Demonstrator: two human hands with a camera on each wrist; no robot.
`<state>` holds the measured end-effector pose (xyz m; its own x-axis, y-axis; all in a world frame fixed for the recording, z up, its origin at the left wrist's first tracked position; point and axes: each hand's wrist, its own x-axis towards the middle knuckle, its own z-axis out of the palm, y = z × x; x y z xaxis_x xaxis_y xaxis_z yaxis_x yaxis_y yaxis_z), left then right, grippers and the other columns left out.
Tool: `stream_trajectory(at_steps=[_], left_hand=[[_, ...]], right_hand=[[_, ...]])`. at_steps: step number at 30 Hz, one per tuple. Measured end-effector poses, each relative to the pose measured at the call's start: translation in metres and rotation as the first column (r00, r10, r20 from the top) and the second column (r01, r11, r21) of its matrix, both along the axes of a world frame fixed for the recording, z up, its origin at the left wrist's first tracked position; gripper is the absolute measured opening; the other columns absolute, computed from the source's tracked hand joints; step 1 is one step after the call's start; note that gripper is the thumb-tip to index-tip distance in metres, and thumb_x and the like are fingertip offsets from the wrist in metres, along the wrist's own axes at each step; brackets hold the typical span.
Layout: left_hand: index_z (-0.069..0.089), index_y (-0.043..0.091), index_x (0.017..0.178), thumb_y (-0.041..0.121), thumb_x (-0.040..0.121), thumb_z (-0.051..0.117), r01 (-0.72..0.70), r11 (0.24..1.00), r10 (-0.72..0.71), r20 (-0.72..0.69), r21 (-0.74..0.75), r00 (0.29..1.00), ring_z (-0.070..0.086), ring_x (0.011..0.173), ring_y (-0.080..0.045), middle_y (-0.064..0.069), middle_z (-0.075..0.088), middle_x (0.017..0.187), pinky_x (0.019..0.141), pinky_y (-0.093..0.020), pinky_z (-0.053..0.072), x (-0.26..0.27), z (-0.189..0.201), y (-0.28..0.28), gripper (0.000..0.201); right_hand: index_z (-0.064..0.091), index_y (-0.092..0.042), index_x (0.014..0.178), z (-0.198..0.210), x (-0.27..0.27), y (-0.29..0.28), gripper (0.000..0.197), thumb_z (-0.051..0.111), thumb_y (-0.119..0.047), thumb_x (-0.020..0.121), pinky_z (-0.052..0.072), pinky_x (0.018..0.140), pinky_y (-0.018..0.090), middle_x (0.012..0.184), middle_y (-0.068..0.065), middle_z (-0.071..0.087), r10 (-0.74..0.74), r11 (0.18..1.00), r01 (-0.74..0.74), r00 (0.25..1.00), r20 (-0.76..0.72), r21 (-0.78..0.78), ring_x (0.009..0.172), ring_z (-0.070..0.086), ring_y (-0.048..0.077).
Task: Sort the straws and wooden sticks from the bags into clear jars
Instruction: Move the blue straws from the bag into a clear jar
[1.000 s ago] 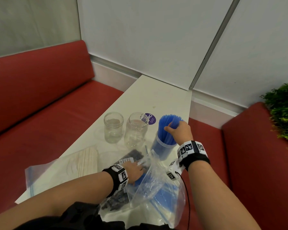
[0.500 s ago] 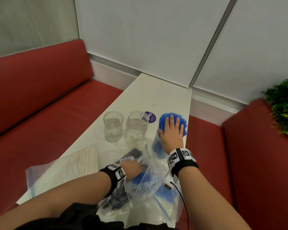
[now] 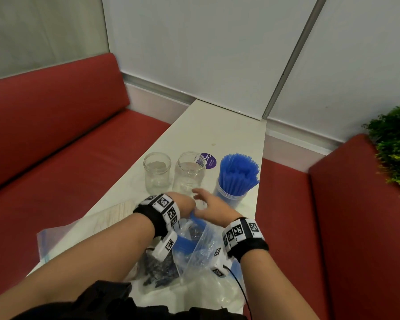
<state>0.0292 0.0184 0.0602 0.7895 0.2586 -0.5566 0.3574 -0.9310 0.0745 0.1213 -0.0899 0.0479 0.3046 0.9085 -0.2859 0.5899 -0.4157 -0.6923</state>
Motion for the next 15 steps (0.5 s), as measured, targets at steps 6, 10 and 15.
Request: stream_trajectory(at_steps=[6,10,15], left_hand=[[0.064,0.007,0.091,0.019,0.095,0.058,0.058,0.985,-0.062,0.017,0.164,0.998,0.061,0.075,-0.023,-0.003,0.063,0.078,0.074,-0.033,0.051,0.010,0.082,0.016,0.013],[0.063,0.011,0.074,0.055,0.089,0.059,-0.010,0.996,-0.020,0.349,0.085,0.937,0.054,0.059,-0.016,0.000,0.060,0.064,0.055,-0.027,0.037,0.014,0.132,0.016,0.047],[0.072,0.011,0.091,0.058,0.096,0.043,0.022,0.976,0.124,0.631,-0.219,0.765,0.066,0.076,-0.014,0.000,0.071,0.082,0.072,-0.033,0.052,0.016,0.132,0.001,0.056]], right_hand=[[0.072,-0.024,0.098,-0.024,-0.010,0.001,0.011,0.071,-0.032,0.091,0.055,0.087,0.036,0.089,-0.006,0.076,-0.113,0.991,0.117,0.992,-0.064,0.061,0.085,0.071,0.008],[0.066,-0.009,0.077,-0.013,-0.016,0.007,0.034,0.066,-0.037,0.096,0.057,0.087,0.049,0.068,0.016,0.071,-0.217,0.917,0.316,0.908,-0.359,0.244,0.069,0.069,0.033],[0.053,-0.013,0.065,0.018,-0.018,0.021,0.035,0.066,-0.026,0.095,0.043,0.052,0.031,0.047,-0.003,0.052,-0.206,0.834,0.377,0.890,-0.406,0.403,0.045,0.047,0.015]])
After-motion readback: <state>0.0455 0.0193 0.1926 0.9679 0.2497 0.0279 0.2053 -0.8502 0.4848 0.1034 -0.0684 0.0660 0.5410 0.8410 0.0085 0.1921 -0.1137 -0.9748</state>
